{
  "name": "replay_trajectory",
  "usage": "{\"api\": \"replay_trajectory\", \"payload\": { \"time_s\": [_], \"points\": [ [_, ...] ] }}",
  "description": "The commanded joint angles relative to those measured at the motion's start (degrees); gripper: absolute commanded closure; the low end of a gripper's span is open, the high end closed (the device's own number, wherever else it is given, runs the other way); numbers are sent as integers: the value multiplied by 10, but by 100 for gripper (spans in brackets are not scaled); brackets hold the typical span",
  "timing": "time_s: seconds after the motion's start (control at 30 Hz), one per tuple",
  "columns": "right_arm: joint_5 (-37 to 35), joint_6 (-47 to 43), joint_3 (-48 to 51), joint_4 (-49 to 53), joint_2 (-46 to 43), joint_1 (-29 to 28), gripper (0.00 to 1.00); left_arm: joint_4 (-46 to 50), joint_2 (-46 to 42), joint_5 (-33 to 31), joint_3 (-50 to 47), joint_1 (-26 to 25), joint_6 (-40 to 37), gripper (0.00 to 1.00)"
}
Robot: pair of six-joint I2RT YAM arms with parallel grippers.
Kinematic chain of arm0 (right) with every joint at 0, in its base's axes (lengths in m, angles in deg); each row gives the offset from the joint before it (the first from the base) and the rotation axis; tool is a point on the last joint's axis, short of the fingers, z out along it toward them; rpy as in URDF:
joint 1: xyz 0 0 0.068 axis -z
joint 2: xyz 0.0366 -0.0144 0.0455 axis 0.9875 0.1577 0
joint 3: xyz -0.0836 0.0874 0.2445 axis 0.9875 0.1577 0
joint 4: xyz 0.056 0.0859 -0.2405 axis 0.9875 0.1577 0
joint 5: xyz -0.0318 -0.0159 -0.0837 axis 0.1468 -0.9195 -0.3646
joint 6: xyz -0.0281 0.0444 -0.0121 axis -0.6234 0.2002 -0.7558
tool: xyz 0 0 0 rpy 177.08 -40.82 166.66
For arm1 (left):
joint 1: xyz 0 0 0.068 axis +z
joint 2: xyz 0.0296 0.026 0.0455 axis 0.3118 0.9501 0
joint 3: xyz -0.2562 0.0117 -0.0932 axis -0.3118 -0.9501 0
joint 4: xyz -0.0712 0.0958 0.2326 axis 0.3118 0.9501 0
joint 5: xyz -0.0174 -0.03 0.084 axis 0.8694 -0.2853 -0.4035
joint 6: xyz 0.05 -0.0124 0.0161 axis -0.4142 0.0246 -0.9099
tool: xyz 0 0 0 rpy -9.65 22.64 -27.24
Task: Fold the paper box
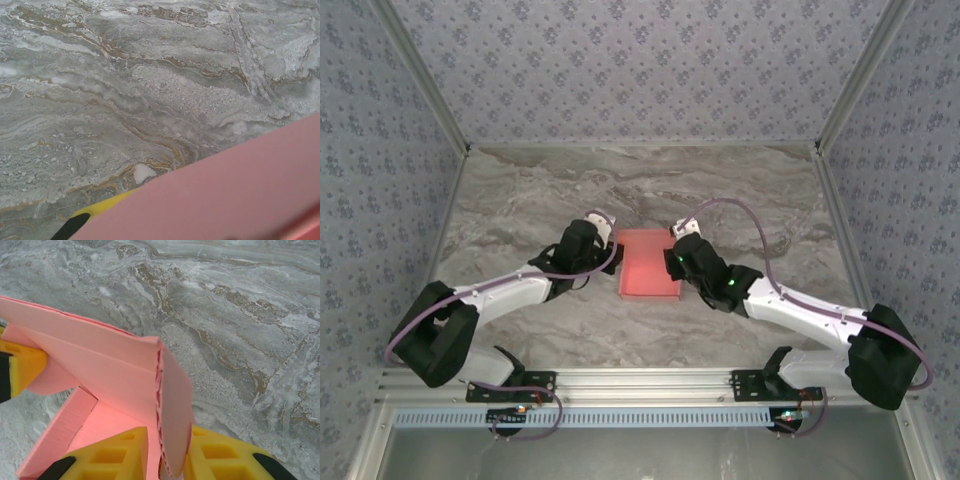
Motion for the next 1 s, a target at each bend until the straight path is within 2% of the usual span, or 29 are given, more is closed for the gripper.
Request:
{"api": "replay_trajectory", "payload": {
  "time_s": [0.0, 0.1, 0.5, 0.67, 0.97],
  "points": [
    [-35, 23, 21, -45, 3, -14, 74, -36, -17, -15, 5, -22, 45, 84],
    [-49, 35, 46, -70, -3, -20, 74, -43, -13, -31, 5, -32, 83, 83],
    [-62, 70, 115, -83, -51, -25, 74, -57, 18, -128, -5, -106, 158, 82],
    [-64, 84, 141, -87, -80, -26, 75, -60, 23, -125, -14, -117, 208, 81],
    [-67, 86, 159, -78, -106, -32, 77, -50, 29, -142, -16, -142, 255, 81]
  ]
}}
